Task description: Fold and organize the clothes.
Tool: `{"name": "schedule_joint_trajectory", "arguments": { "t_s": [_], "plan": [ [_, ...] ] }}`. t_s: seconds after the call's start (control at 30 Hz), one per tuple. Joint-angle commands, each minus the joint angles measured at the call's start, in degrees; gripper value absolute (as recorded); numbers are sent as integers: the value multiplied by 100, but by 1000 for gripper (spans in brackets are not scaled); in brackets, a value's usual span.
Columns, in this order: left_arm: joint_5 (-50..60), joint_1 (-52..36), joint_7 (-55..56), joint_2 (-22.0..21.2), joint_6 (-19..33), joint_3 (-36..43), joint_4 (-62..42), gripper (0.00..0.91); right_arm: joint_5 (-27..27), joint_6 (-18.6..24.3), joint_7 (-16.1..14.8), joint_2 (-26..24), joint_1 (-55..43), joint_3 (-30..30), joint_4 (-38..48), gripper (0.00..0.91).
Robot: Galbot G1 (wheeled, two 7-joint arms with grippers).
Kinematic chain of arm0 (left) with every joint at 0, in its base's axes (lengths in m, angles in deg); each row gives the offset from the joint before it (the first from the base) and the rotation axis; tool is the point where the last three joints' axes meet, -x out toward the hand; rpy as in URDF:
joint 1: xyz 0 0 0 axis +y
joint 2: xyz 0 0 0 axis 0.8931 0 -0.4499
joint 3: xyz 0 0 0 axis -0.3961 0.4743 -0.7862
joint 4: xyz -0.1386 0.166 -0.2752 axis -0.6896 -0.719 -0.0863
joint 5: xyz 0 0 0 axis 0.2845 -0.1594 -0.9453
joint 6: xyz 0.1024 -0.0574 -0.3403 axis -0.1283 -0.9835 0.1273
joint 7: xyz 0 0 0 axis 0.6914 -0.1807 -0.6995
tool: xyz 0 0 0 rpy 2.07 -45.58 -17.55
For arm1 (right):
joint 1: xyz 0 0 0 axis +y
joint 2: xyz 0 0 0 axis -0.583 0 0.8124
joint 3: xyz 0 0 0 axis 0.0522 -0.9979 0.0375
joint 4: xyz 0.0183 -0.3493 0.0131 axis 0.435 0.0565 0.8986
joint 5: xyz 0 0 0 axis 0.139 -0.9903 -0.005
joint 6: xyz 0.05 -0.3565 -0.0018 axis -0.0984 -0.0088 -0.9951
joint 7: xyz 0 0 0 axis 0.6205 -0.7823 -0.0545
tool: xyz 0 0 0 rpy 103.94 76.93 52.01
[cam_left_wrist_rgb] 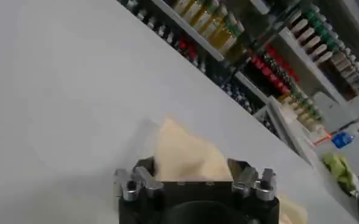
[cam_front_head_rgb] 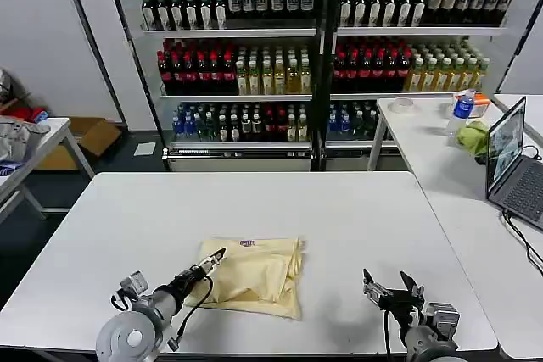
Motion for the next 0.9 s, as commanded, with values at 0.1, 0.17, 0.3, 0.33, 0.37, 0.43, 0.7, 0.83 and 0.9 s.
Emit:
{"name": "schedule_joint_trajectory", "arguments": {
  "t_s": [0.1,0.17,0.3,0.33,0.37,0.43,0.7,0.83,0.9],
  "plan": [
    [-283,-69,-46,-218,100,-10,-61,10,17,-10,15,7,-41,15,34,907],
    [-343,-80,-46,-299,113,-61,-76,10,28,-16,25,9,-63,11,48,907],
    [-485,-116,-56,-423,148,-173,-90,10,40,-25,32,23,-97,4,66,907],
    [-526,-120,-55,-457,158,-205,-82,10,39,-24,31,40,-116,4,82,907],
    [-573,-122,-55,-488,164,-237,-74,10,42,-25,34,59,-129,7,87,907],
    [-626,-117,-59,-549,184,-291,-40,10,45,-24,40,83,-143,1,102,907],
    [-900,-39,-68,-738,221,-507,125,10,87,-23,51,69,-180,0,75,907],
    [-1034,36,-43,-688,213,-763,281,10,134,-23,52,40,-184,23,46,907],
    [-1201,86,-12,-636,200,-953,370,10,159,-19,53,33,-201,33,48,907]
  ]
}}
